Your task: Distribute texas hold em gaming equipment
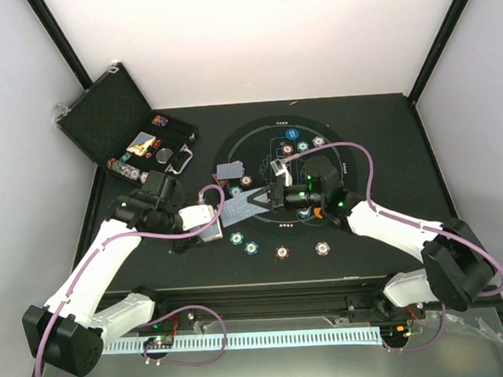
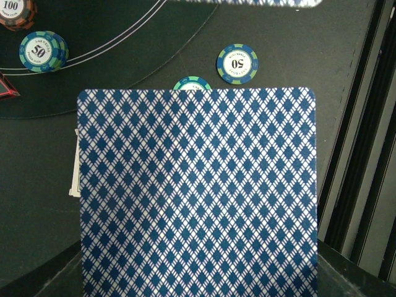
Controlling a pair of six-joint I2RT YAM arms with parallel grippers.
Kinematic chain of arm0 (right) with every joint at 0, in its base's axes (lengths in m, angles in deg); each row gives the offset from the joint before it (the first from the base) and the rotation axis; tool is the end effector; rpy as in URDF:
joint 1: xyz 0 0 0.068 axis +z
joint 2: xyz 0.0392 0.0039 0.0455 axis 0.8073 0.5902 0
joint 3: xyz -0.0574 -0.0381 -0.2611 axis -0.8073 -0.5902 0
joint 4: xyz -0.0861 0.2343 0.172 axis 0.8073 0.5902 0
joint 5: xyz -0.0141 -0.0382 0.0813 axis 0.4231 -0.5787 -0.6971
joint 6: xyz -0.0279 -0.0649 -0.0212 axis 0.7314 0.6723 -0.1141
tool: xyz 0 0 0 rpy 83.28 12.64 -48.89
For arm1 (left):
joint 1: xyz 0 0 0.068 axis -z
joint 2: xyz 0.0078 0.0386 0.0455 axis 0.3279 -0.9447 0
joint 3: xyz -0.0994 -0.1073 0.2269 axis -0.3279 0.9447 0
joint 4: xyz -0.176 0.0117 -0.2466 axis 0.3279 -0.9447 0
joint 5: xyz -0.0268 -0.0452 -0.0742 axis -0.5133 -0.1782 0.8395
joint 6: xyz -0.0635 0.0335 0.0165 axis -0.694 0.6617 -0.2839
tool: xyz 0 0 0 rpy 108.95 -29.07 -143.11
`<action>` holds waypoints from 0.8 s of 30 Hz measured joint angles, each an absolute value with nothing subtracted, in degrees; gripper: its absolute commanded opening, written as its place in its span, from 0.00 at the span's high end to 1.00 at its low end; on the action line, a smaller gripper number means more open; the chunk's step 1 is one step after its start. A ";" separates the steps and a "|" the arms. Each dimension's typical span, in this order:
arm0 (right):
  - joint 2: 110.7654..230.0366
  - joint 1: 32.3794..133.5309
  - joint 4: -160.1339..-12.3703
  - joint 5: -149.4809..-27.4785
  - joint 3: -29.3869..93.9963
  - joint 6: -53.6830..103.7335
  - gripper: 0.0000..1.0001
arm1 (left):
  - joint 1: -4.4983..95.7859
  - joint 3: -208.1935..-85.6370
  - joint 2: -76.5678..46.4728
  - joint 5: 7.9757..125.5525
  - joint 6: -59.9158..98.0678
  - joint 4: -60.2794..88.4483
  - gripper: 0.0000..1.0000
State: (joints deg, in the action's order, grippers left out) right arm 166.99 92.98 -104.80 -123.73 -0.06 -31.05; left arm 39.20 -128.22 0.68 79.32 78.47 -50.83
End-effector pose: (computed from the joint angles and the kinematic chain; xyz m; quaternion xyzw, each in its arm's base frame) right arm 0.2456 0.2540 0.2210 -0.0608 0.7746 0.6174 0.1229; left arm 0.2079 -0.0992 0.2445 0.5671 0.7840 -0.1295 0.2165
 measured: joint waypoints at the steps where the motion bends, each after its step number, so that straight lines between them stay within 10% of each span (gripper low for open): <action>1: 166.92 93.14 -104.76 -123.47 -0.09 -31.12 0.99 | 39.20 -128.22 0.68 79.32 78.47 -50.83 0.99; 24: 168.30 94.08 -106.66 -121.68 -7.30 -32.19 0.99 | 34.41 -131.26 -0.74 76.26 78.21 -51.39 0.98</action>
